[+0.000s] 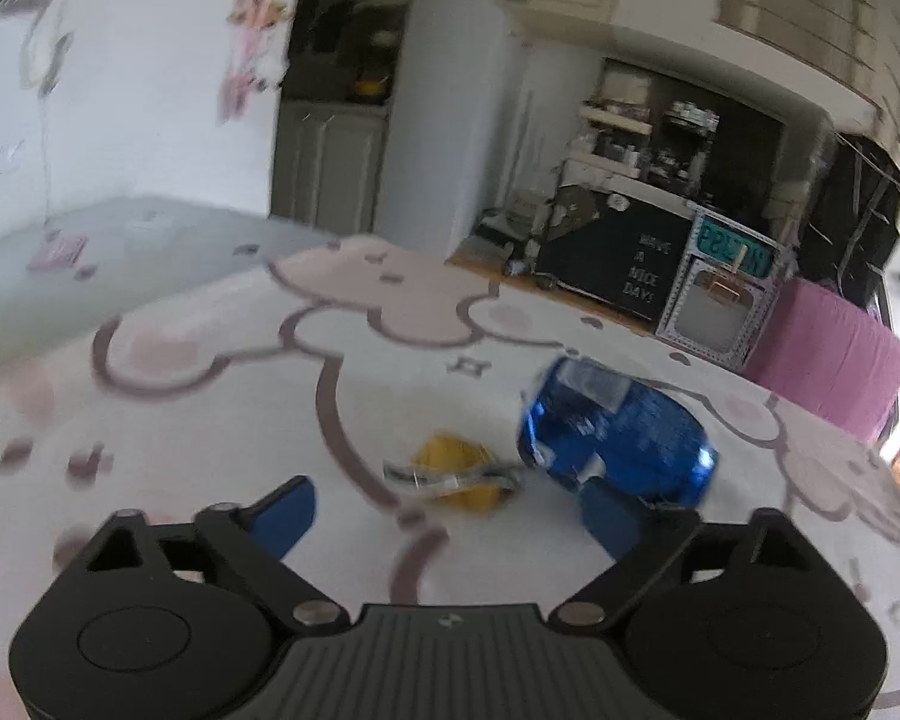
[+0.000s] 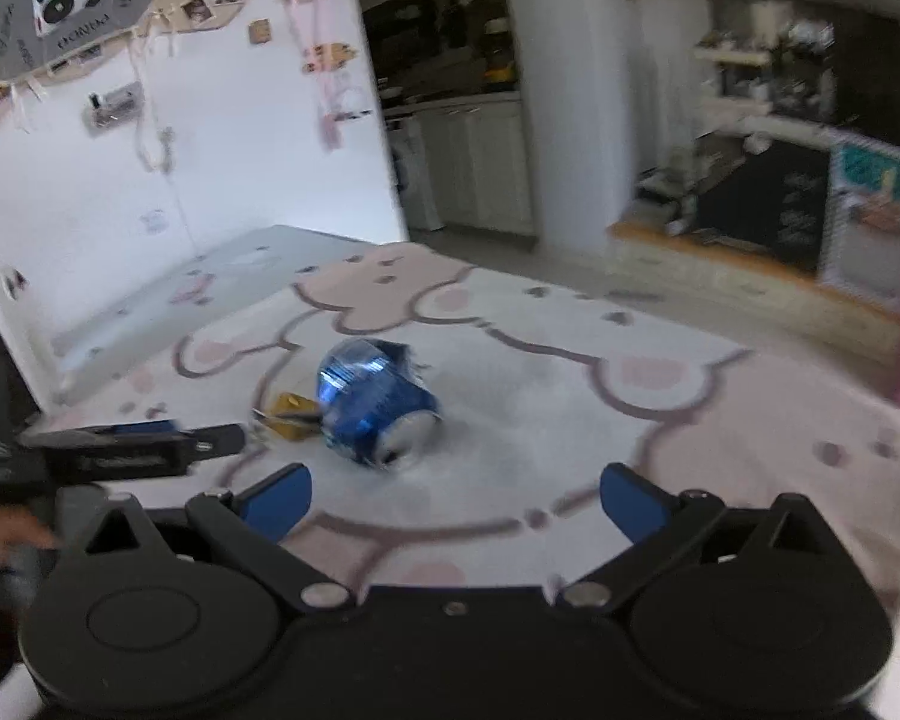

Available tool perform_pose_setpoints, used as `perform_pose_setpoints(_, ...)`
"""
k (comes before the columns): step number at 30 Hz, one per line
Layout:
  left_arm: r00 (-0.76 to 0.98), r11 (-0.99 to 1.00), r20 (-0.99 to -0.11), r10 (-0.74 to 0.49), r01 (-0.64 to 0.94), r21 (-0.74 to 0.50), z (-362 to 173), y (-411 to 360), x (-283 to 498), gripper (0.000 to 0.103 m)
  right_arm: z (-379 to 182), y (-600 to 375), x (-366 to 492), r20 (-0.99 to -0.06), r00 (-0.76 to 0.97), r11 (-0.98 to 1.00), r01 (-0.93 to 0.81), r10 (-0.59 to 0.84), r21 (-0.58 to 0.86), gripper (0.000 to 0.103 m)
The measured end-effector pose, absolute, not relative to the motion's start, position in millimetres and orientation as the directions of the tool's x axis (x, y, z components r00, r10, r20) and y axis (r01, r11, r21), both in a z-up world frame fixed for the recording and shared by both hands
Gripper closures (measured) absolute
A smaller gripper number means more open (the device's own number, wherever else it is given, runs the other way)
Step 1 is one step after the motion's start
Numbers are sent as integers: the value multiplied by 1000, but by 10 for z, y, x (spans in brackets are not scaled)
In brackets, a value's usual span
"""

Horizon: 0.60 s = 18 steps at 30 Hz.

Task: Collect trash
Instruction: 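Grasp the yellow wrapper with the left gripper while the right grasps the blue can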

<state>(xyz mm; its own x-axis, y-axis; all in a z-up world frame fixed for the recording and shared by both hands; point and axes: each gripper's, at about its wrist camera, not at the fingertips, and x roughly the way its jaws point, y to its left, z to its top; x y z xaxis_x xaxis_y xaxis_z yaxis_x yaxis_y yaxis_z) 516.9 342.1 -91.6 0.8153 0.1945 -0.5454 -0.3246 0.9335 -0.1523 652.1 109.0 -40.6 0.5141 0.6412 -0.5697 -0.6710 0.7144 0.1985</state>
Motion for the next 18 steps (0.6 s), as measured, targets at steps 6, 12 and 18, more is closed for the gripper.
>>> perform_pose_setpoints(6, 826, 986, -552, 115, -164, -40, -1022, 3553, 5474, 25, -468, 1383, 7008, -541, 435, 650, -697, 720, 304, 19)
perform_pose_setpoints(12, 799, 996, -597, 77, -87, 11, -1241, 3566, 5633, 25, -637, 1751, 7342, -543, 373, 605, -717, 752, 345, 29)
perform_pose_setpoints(18, 796, 999, -605, 35, -45, -3, -1290, 3578, 5694, 34, -802, 2036, 7551, -571, 318, 542, -794, 757, 276, 31)
